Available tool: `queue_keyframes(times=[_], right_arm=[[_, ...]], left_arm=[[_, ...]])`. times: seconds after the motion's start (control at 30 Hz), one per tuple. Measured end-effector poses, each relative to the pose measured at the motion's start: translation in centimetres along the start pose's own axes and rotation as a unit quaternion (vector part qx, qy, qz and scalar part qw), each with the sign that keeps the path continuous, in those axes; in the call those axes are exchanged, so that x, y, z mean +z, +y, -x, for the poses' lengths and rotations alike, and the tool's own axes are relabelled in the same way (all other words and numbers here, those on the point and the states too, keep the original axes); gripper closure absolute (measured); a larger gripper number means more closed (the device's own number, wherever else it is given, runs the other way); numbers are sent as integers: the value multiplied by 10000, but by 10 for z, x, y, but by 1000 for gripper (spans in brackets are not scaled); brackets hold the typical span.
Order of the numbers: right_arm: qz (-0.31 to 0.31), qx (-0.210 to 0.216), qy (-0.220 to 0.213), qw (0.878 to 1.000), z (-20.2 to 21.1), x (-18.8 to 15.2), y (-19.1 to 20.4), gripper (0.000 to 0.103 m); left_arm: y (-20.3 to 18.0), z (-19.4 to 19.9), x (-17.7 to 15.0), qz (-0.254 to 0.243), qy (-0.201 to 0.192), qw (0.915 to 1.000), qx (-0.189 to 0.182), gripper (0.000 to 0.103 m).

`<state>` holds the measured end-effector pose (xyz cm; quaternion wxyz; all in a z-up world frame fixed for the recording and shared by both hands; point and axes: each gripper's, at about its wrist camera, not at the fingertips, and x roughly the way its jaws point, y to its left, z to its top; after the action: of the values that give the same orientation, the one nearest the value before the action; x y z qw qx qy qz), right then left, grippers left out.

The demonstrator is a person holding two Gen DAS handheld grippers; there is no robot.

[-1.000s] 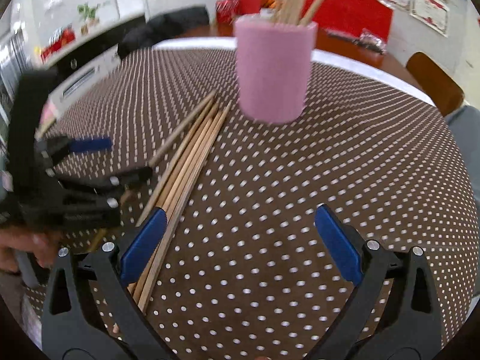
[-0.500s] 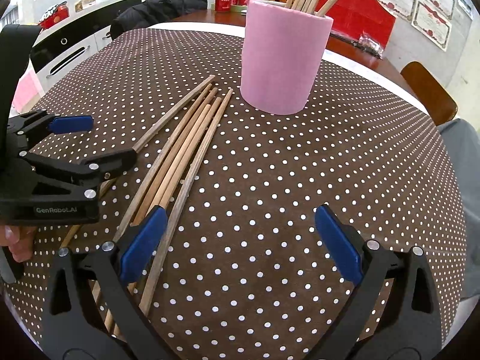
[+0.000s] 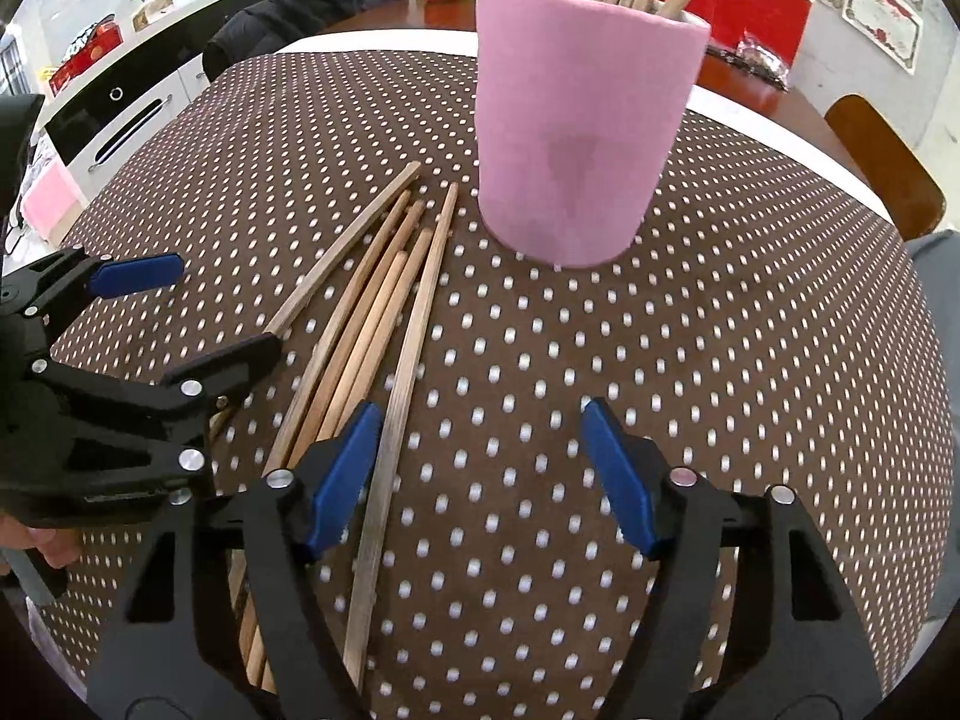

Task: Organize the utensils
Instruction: 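Grasp one chopstick with the right gripper and lift it, then carry the chopstick over the pink cup and lower it in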

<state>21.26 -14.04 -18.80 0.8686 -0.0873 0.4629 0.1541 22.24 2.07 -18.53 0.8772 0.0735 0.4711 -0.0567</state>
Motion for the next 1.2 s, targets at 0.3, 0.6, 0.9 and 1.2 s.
queue_keyframes(times=[0.3, 0.6, 0.9, 1.2], right_arm=[[246, 73, 114, 9996, -4, 15, -4, 96], [137, 371, 52, 9992, 3, 1, -14, 96], [22, 514, -102, 9986, 6, -5, -4, 97], [-605, 1501, -1417, 9766, 64, -22, -23, 97]], left_arm=[[-3, -6, 22, -337, 14, 9990, -296, 49], [8, 2, 9, -28, -77, 9985, -537, 97], [9, 21, -9, 247, -330, 9963, -756, 97], [15, 73, 2, 559, -1402, 9831, -1036, 97]])
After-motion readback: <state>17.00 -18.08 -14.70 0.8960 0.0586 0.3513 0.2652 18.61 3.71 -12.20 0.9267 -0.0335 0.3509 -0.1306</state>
